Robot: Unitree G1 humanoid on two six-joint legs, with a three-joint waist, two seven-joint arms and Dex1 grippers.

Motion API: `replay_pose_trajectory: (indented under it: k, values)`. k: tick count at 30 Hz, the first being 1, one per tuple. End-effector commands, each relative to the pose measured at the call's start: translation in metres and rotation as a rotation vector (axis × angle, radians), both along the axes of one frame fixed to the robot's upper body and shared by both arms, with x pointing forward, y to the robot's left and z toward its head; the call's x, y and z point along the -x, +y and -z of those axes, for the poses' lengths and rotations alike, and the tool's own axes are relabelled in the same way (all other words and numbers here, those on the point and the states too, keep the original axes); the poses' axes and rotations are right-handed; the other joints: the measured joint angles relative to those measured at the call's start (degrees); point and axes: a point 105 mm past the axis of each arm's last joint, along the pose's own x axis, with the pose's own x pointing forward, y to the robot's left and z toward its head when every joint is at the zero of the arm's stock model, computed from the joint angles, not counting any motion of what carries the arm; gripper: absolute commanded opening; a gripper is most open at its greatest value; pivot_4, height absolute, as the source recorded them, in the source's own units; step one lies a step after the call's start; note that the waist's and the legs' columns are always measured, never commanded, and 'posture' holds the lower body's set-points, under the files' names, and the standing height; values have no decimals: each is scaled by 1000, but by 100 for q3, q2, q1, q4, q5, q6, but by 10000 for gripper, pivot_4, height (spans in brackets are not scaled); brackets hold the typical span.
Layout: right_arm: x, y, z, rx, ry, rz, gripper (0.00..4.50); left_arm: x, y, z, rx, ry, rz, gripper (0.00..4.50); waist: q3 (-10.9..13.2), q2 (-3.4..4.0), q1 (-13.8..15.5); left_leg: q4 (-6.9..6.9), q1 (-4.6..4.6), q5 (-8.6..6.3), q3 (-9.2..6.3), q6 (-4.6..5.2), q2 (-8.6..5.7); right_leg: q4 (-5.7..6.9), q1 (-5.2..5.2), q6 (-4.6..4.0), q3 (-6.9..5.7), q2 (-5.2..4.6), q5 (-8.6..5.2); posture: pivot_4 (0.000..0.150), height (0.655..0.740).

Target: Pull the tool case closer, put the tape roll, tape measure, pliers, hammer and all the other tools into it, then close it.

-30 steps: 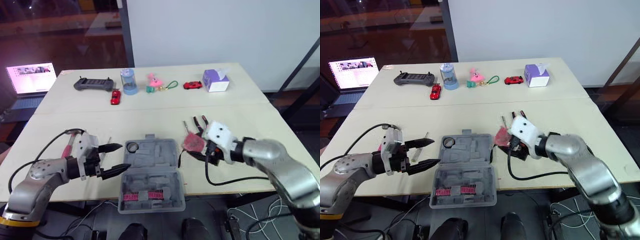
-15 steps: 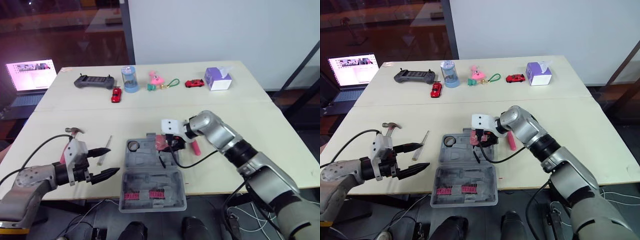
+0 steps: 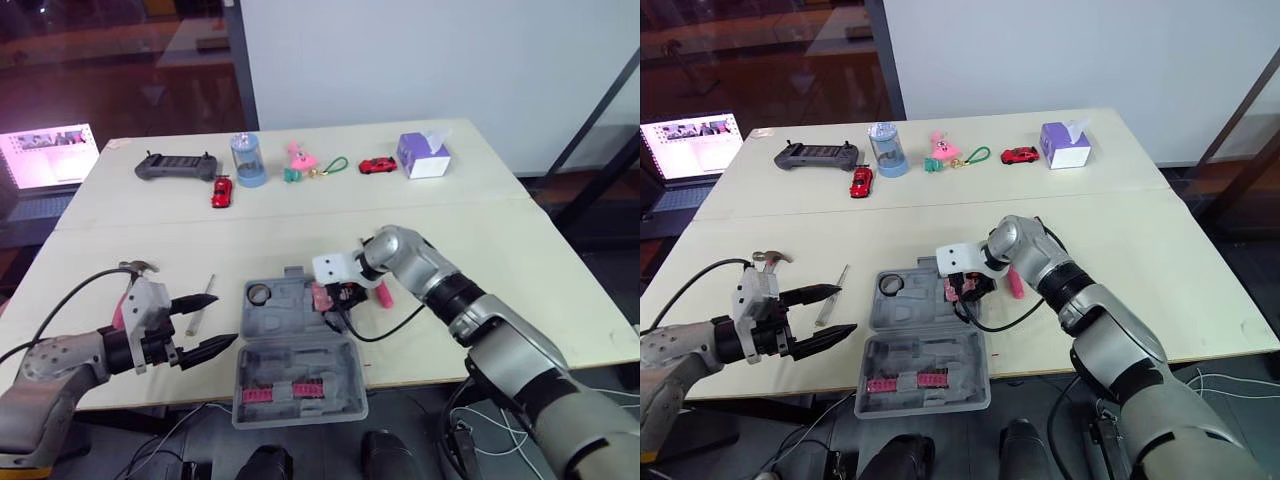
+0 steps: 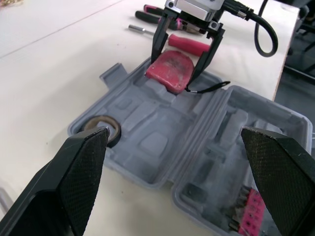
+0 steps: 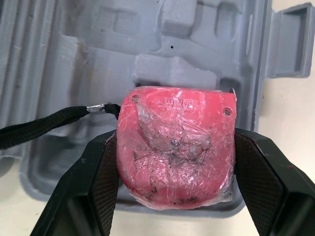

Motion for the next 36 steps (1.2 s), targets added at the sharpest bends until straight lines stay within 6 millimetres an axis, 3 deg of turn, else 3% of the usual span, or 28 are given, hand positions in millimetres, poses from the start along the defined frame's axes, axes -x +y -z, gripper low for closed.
replay_pose_trajectory:
  k: [1, 12, 14, 16, 24, 29, 33, 36]
  values:
    - [-7, 2, -8, -2, -49, -3, 28225, 2, -3, -11, 15, -37, -4, 45000, 0, 0, 5, 1, 0, 0, 0, 0, 0, 0, 0, 0, 0, 0, 0, 1500, 7400]
    - [-10, 7, -8, -16, -64, -12, 28225, 4, -4, -10, 10, -29, -2, 45000, -1, 1, 7, 1, 1, 0, 0, 0, 0, 6, 0, 0, 1, 0, 0, 1500, 7400]
    - [-10, 9, -10, -23, -66, -19, 38231, 4, -4, -10, 11, -30, -1, 45000, -1, 1, 6, 1, 2, 0, 0, 0, 0, 7, 0, 0, 1, 0, 0, 1500, 7400]
    - [-9, 11, -16, -40, -70, -25, 44570, 4, -4, -10, 13, -32, -2, 45000, -1, 1, 6, 2, 2, 0, 0, 0, 0, 8, 0, 0, 1, 0, 0, 1500, 7400]
    - [4, 5, -51, -167, -14, -13, 44570, 2, 2, -9, 7, -22, -7, 45000, 0, 2, 10, 4, 0, 0, 1, -1, -1, 12, -4, 0, 1, -1, 0, 1500, 7400]
    - [6, 1, -57, -288, 34, 81, 44570, -1, 5, -9, 5, -21, -11, 45000, -1, 0, 22, 5, 0, 0, 1, -1, -1, 13, -3, 0, 1, -1, 0, 1500, 7400]
    - [7, -10, -48, -353, 30, 159, 33832, -2, 4, -9, 14, -22, -9, 45000, -1, 0, 21, 5, 1, 0, 1, 0, -1, 17, -3, 0, 1, -2, 0, 1500, 7400]
    - [8, -8, -47, -467, 33, 228, 21792, -2, 4, -8, 18, -21, -11, 45000, -1, 0, 32, 7, 0, 0, 0, 0, -1, 19, -3, 0, 1, -3, 0, 1500, 7400]
